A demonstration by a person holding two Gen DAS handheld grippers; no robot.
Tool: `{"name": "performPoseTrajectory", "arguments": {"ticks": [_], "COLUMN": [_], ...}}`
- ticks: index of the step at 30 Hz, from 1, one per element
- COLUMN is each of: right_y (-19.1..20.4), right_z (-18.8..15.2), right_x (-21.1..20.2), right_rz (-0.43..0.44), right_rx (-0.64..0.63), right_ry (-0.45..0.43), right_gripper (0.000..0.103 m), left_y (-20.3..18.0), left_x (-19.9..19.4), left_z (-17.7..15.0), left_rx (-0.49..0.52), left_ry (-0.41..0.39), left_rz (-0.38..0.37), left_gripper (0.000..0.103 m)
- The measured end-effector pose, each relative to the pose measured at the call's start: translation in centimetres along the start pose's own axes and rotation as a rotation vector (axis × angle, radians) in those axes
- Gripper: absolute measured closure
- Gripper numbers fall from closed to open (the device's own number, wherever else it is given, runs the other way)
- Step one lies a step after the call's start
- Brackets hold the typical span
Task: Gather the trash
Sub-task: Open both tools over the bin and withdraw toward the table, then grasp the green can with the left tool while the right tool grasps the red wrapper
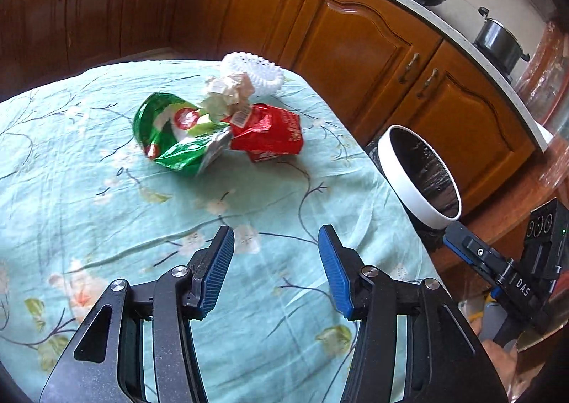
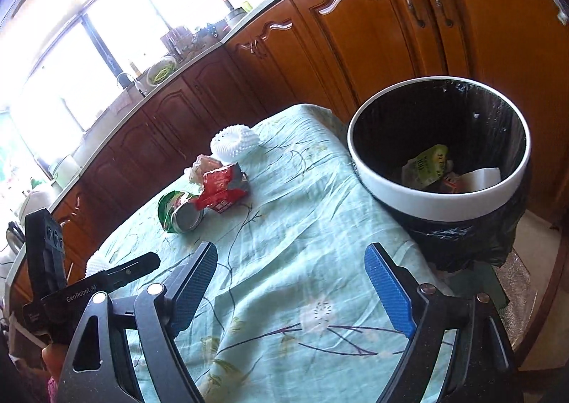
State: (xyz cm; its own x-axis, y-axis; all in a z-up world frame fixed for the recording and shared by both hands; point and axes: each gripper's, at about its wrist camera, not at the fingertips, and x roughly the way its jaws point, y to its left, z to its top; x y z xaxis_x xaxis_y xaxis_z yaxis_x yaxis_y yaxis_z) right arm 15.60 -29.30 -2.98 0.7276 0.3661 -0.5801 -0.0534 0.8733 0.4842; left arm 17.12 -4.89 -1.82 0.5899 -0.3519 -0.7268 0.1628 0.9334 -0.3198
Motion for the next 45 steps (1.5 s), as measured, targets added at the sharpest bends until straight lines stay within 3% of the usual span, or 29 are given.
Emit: {"name": "performPoseTrajectory", "arguments": {"ticks": [9, 23, 34, 45], "right_y": [3.1, 5.1, 5.9, 5.2], "right_z": [-0.7, 1.0, 4.1, 6.3], "right_x": [1.9, 5.1, 9.4, 15.5], "right_rz": [0.028, 0.057, 0.133, 0.129], "right_rx": [-0.047, -0.078, -0.028, 0.011], "right_ry": [0.039, 0.075, 0.094, 0.148], "right_gripper": [0.016, 0.016, 0.016, 0.017], "left_y": [4.5, 8.0, 10.6, 13.0], "left_x": [-1.4, -0.9, 0.6, 4.7], "left_z": [-0.6, 0.2, 2.2, 5.3], "left_rx": [-0.114, -0.233, -0.362, -0.48], "left_ry": [-0.012, -0.01, -0.013, 0.016], "left_rz": [0.019, 0.006, -0.081, -0.126], "left_gripper": [0.051, 0.05, 0.05, 0.05]}}
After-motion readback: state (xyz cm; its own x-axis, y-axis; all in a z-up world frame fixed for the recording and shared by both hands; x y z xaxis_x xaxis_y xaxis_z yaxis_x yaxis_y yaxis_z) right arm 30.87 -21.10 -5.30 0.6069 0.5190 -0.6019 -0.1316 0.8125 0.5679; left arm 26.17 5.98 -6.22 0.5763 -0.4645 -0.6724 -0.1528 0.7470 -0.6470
